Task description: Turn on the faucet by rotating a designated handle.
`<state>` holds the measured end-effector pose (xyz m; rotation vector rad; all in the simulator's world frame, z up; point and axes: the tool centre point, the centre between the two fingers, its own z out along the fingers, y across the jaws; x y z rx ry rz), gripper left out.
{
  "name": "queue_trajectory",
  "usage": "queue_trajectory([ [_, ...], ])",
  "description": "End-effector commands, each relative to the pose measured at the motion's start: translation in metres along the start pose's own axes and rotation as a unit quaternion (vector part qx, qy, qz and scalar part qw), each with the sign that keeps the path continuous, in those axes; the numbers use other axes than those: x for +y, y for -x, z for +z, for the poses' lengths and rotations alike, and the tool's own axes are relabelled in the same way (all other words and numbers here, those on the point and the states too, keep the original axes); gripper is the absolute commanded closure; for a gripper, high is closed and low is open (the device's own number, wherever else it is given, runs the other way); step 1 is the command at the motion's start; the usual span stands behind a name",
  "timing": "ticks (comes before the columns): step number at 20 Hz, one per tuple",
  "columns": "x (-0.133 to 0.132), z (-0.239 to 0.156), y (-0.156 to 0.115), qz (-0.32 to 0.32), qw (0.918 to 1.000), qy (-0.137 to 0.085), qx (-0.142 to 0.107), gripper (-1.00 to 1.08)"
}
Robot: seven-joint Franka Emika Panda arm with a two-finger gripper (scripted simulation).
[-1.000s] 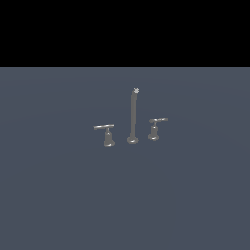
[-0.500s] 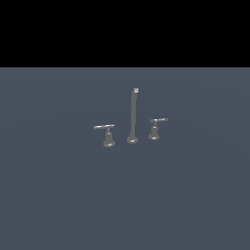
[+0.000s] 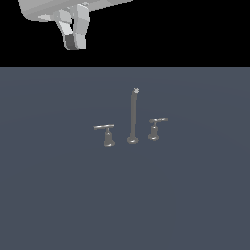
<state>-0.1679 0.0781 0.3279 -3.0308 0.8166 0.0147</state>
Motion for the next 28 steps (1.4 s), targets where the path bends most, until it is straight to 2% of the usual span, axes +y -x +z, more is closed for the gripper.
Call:
queue_trajectory([
  [1,-0.012,0.016,-0.006,0.026,0.9997,-0.001,0.000,1.08],
  [8,-0.043,0.057,-0.028,0.094,0.9956,-0.003,0.000,1.08],
  [15,-0.068,0.095,-0.052,0.156,0.9878,-0.004,0.000,1.08],
  [22,-0.089,0.131,-0.078,0.214,0.9768,-0.004,0.001,1.08],
  [28,-0.104,0.164,-0.104,0.267,0.9637,-0.003,0.002,1.08],
])
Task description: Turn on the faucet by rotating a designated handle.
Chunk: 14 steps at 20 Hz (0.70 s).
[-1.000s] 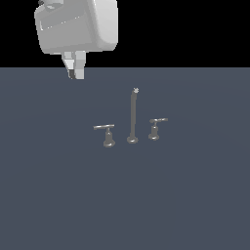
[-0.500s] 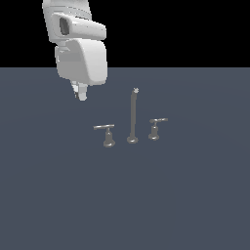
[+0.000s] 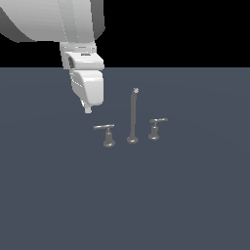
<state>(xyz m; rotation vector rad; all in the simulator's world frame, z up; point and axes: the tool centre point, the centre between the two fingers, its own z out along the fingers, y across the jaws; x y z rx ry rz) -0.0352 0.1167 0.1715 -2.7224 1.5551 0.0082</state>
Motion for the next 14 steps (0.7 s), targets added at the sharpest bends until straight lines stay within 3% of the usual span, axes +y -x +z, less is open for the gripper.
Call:
queue_trajectory([
  [1,-0.011,0.015,-0.007,0.024,0.9997,0.000,0.001,1.08],
  [14,-0.052,0.071,-0.044,0.120,0.9927,0.001,0.005,1.08],
])
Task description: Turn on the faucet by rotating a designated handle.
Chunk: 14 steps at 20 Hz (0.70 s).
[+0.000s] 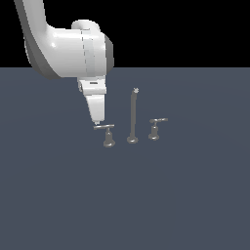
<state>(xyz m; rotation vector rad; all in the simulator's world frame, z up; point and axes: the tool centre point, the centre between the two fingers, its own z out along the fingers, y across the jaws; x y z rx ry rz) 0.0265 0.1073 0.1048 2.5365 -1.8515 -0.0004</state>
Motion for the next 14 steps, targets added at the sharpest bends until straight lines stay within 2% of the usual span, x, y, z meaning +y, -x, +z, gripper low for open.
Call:
queue_trajectory([
  [1,-0.0066,0.0073,-0.0043,0.013,0.9999,0.000,0.001,1.08],
  [14,-0.0145,0.0155,-0.0100,0.030,0.9996,-0.001,0.000,1.08],
])
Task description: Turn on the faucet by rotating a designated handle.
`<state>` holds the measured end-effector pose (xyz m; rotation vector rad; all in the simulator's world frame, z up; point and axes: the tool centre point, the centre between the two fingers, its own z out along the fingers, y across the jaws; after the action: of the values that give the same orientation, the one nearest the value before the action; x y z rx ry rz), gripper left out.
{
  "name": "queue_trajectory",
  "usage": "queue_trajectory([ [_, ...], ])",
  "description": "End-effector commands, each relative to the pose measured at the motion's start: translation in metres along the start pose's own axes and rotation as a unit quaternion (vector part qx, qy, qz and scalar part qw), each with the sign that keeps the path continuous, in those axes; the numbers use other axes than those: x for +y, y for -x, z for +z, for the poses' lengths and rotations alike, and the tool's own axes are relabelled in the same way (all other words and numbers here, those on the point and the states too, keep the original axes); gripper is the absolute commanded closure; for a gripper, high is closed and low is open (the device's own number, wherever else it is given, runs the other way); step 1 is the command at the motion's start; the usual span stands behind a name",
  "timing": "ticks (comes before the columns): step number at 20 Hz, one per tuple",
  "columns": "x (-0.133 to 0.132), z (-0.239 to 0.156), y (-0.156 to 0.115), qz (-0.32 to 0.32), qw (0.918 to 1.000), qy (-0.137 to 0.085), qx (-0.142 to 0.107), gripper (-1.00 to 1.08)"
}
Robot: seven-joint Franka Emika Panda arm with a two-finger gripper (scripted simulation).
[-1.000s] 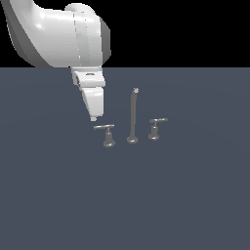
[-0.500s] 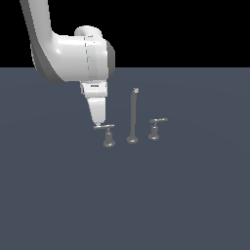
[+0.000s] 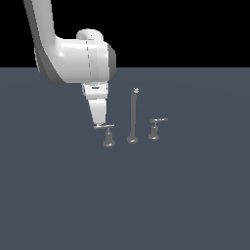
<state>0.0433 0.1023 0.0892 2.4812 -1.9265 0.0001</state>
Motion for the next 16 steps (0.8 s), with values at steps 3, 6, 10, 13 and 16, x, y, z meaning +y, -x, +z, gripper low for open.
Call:
queue_trajectory([
  [3,0.008,0.000,0.005,0.000,1.0000,0.000,0.000,1.08],
  [6,0.017,0.000,0.010,0.000,1.0000,0.000,0.000,1.08],
  [10,0.029,0.000,0.017,0.000,1.0000,0.000,0.000,1.08],
  [13,0.025,0.000,0.014,0.003,1.0000,-0.005,0.000,1.08],
  [16,0.035,0.000,0.013,0.002,1.0000,-0.004,0.000,1.08],
])
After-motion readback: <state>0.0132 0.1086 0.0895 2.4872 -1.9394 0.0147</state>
